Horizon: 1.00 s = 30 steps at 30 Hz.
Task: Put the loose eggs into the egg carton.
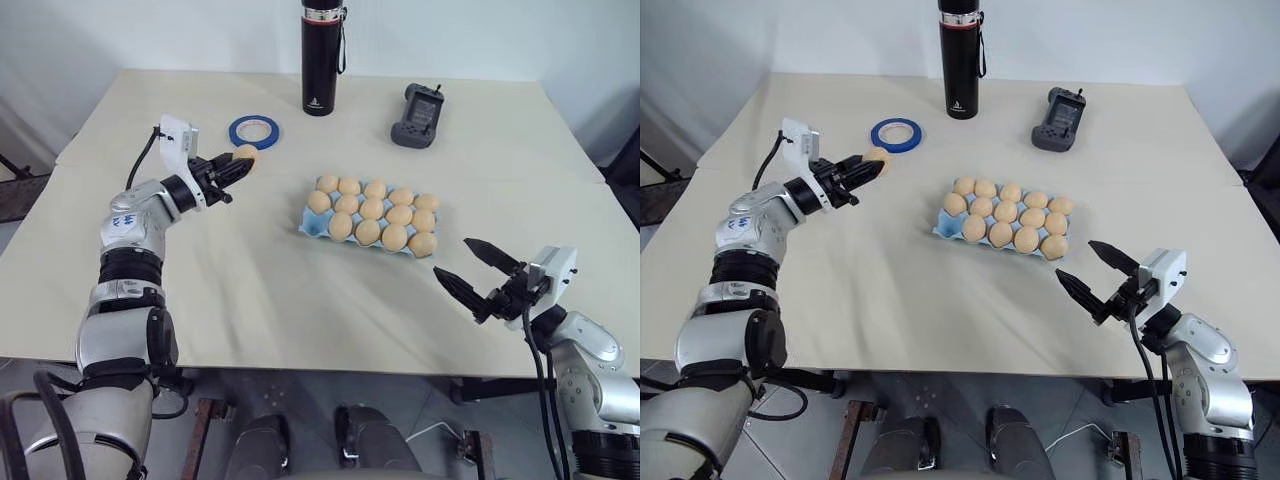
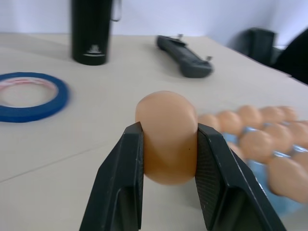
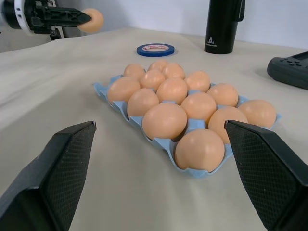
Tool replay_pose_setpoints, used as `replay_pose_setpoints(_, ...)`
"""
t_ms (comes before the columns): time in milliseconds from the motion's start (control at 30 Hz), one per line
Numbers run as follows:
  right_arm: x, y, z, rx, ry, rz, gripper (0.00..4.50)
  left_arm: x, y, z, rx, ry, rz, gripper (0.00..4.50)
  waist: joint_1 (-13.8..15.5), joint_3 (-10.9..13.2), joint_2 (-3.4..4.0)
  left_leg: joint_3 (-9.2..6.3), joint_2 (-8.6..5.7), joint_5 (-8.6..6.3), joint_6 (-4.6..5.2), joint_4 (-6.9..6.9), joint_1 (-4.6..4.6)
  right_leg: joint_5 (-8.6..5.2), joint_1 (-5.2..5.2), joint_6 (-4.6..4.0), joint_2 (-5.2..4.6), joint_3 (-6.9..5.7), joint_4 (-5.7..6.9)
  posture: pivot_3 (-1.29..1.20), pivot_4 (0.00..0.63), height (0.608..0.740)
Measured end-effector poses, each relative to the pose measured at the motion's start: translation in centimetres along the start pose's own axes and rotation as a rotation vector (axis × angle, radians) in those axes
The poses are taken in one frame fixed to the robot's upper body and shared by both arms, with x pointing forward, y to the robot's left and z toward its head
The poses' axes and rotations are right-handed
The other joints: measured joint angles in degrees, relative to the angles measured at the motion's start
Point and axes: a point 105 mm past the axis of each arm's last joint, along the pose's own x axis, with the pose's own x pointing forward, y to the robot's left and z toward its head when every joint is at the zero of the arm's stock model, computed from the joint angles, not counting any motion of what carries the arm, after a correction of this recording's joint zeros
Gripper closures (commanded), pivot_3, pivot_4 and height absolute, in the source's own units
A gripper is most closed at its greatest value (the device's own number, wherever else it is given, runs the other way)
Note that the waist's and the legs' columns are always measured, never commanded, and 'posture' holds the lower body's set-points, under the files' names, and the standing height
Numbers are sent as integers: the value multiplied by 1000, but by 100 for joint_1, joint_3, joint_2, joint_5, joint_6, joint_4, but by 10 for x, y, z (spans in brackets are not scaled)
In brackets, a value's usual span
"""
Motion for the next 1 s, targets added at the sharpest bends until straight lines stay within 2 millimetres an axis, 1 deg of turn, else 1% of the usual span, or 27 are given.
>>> replay_pose_setpoints(133,3,-1,3,-9,-10,8,0,6,-15,-10,-3,47,-79,3418,1,0,0,-2,-1,2,4,6,1,0,1,0,0,0,4,0,150,740)
replay_pose_setpoints(200,3,0,2,-3,-10,7,0,13,-25,-15,-1,64,-127,3418,7,0,0,-2,-1,3,4,6,0,0,2,-1,0,0,4,0,150,740)
replay_pose_setpoints(333,2,1,-1,8,-9,4,0,30,-48,-31,24,124,-231,3418,6,0,0,0,-2,1,6,6,-3,0,1,0,0,2,0,0,150,740)
replay_pose_setpoints(467,0,2,-3,14,-4,-5,0,44,-62,-43,41,173,-290,3418,-8,0,0,0,0,0,4,5,-3,0,-1,0,3,3,0,0,150,740)
replay_pose_setpoints(567,-3,3,-6,21,1,-16,0,55,-68,-45,74,208,-313,3418,-9,0,0,1,-2,1,5,5,-3,0,-2,0,4,6,0,0,150,740)
replay_pose_setpoints(633,-4,4,-7,24,4,-20,0,58,-70,-48,94,231,-319,2682,-19,0,0,5,-1,0,5,5,-2,0,-2,0,4,10,0,0,150,740)
replay_pose_setpoints(667,-4,5,-7,24,5,-21,0,58,-69,-51,102,244,-319,2421,-22,0,0,5,-1,0,5,5,-2,0,-2,0,4,9,0,0,150,740)
replay_pose_setpoints(733,-5,6,-7,21,6,-23,0,57,-68,-55,105,261,-316,1708,-20,0,0,5,0,0,5,4,-2,0,-4,0,4,8,0,0,150,740)
replay_pose_setpoints(900,-6,8,-6,16,6,-25,0,56,-68,-53,114,266,-330,96,-9,0,0,4,-1,0,5,4,-8,0,-8,0,2,8,-1,0,150,740)
replay_pose_setpoints(1000,-6,8,-6,17,7,-27,0,52,-65,-47,125,261,-328,41,-13,0,0,4,0,0,5,4,-8,0,-9,0,3,8,0,0,150,740)
